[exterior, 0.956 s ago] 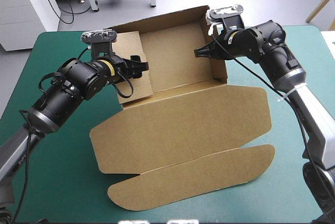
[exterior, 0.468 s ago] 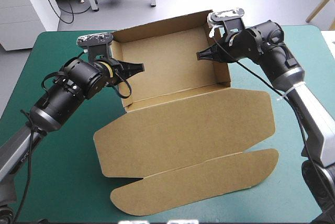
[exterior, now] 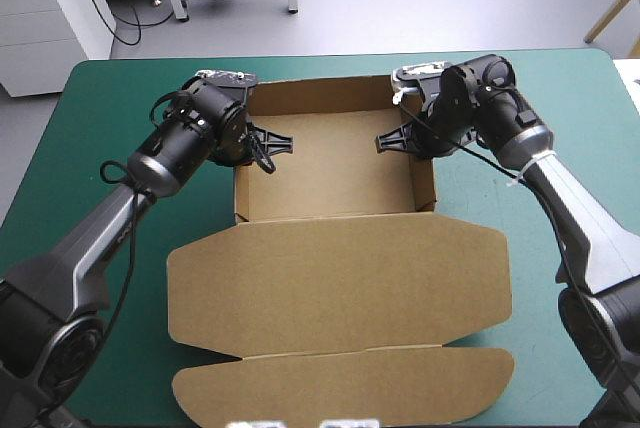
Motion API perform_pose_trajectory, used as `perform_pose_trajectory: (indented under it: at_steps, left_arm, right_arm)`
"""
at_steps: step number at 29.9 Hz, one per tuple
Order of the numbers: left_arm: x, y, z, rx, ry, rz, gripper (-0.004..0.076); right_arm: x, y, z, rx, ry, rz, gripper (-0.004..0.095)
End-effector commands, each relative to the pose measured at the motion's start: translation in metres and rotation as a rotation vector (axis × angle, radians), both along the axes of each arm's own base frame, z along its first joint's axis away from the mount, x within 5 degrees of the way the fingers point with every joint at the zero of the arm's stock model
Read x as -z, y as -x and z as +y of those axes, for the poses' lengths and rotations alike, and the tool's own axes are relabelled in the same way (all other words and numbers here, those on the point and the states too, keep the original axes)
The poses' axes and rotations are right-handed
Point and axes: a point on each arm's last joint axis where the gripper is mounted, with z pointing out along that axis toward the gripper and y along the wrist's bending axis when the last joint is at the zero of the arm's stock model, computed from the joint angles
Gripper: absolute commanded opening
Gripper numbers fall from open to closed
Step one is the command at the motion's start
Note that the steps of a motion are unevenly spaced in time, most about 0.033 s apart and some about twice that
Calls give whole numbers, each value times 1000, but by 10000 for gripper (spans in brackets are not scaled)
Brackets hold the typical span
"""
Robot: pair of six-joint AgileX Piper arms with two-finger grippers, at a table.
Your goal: Fold the box
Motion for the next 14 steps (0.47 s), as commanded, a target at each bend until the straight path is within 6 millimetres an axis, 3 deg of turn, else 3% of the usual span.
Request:
perform_pose_trajectory:
  at_steps: [1, 6, 14]
  left_arm:
    - [-8, -12, 0, 35, -14, 6, -10]
    - [20, -30, -1, 35, -5, 127, -10]
    - [61, -47, -11, 56, -52, 222, -10]
  right_arm:
    - [-3, 12, -2, -30, -24, -7, -8]
    - [23, 10, -2, -27, -10, 9, -9]
    - [24, 4, -2, -15, -14, -53, -9]
